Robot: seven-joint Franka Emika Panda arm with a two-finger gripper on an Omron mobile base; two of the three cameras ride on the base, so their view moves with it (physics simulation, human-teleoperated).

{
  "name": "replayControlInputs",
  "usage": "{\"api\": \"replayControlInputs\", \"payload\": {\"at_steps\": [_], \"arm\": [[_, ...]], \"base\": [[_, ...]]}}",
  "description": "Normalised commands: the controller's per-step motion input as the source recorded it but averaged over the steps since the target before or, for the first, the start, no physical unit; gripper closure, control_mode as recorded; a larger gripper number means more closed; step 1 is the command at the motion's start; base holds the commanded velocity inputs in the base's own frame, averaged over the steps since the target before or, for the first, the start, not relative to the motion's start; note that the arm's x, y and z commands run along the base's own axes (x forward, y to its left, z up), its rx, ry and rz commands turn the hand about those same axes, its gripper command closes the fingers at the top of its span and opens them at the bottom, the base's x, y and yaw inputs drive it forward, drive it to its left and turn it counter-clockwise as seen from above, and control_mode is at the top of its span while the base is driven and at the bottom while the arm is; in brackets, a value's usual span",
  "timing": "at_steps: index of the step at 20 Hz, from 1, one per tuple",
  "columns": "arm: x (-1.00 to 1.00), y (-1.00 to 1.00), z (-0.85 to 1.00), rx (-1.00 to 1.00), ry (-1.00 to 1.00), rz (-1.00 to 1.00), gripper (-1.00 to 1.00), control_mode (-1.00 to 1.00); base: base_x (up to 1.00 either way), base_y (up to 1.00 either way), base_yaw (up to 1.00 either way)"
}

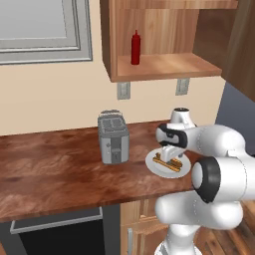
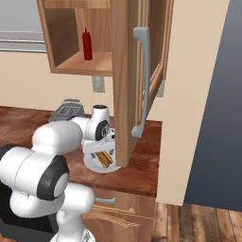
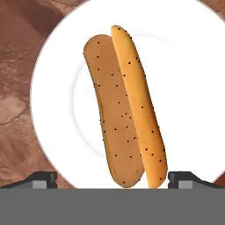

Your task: Move the hot dog bun to the plate on the dining table and place the condiment next to that plate. Then navigate to the fridge and take the sausage and place it on the plate as well.

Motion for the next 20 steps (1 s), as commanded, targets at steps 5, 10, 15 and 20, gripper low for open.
{"api": "replayControlInputs", "payload": {"at_steps": [5, 10, 15, 20], "arm": [[0.15, 0.0, -0.04, 0.0, 0.0, 0.0, -1.0, -1.0], [0.12, 0.0, -0.13, 0.0, 0.0, 0.0, -1.0, -1.0], [0.07, 0.0, -0.23, 0.0, 0.01, 0.01, -1.0, -1.0], [0.1, 0.01, -0.22, 0.0, 0.04, 0.01, -1.0, -1.0]], "base": [[0.0, 0.0, 0.0], [0.0, 0.0, 0.0], [0.0, 0.0, 0.0], [0.0, 0.0, 0.0]]}}
